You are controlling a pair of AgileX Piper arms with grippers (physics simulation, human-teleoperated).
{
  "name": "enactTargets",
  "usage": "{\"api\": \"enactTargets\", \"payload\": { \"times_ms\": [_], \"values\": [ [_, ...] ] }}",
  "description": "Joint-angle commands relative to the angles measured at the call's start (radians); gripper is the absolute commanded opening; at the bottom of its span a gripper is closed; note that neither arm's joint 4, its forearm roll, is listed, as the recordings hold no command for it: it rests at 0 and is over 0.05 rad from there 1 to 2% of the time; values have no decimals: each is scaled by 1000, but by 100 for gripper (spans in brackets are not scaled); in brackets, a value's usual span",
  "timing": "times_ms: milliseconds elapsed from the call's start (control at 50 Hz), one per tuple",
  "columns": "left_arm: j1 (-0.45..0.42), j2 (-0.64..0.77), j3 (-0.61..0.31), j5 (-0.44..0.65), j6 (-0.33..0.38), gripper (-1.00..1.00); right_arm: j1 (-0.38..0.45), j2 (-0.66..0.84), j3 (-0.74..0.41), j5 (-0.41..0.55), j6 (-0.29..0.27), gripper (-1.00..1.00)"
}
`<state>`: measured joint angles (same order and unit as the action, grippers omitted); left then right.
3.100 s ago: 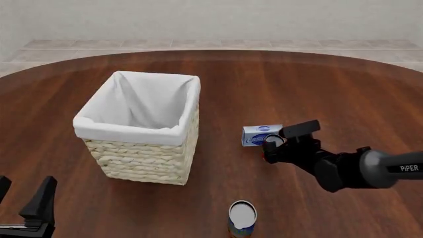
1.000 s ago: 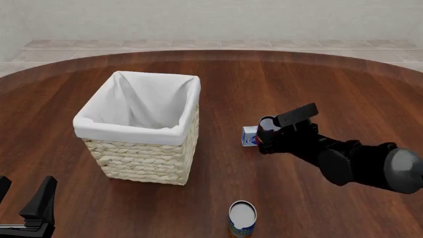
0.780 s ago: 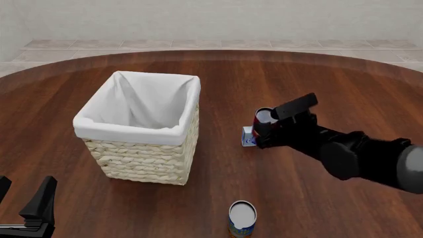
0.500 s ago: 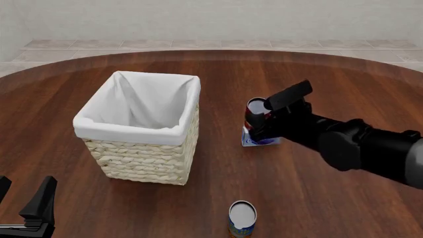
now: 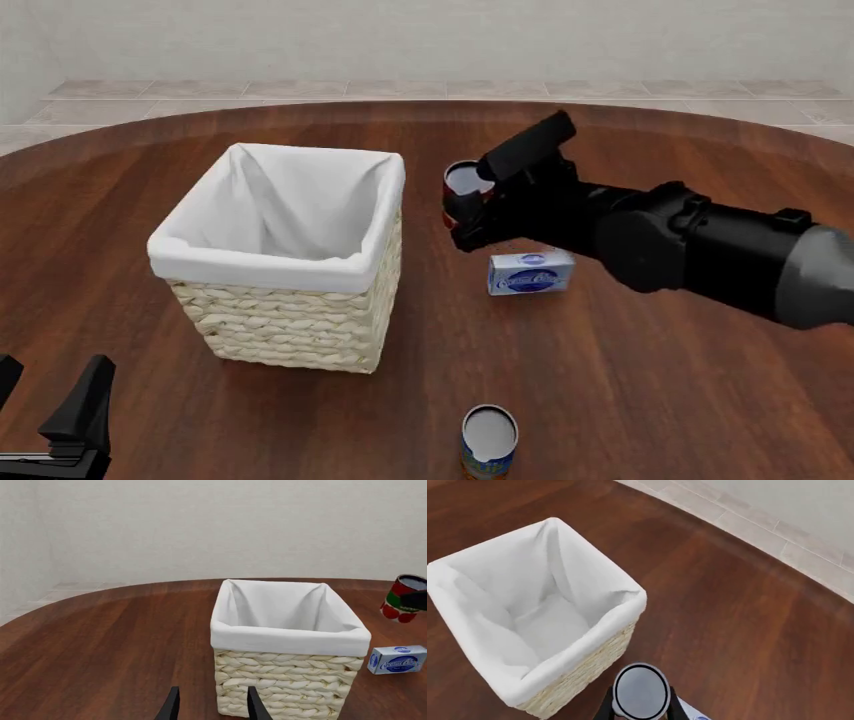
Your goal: Pick up the tomato sauce, and put it in the basket.
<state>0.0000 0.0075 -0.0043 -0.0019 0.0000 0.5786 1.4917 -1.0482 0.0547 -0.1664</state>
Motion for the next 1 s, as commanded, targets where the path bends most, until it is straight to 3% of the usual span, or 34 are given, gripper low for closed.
{"api": "enactTargets", "payload": {
  "times_ms": [20,480,1000],
  "values": [
    [0,0,0,0,0,100,39,46,-118,60,-7,-100],
    [0,0,0,0,0,100,88,189,-333,125,-32,-100],
    [0,0,0,0,0,100,141,293,-501,186,-69,-100]
  ]
}}
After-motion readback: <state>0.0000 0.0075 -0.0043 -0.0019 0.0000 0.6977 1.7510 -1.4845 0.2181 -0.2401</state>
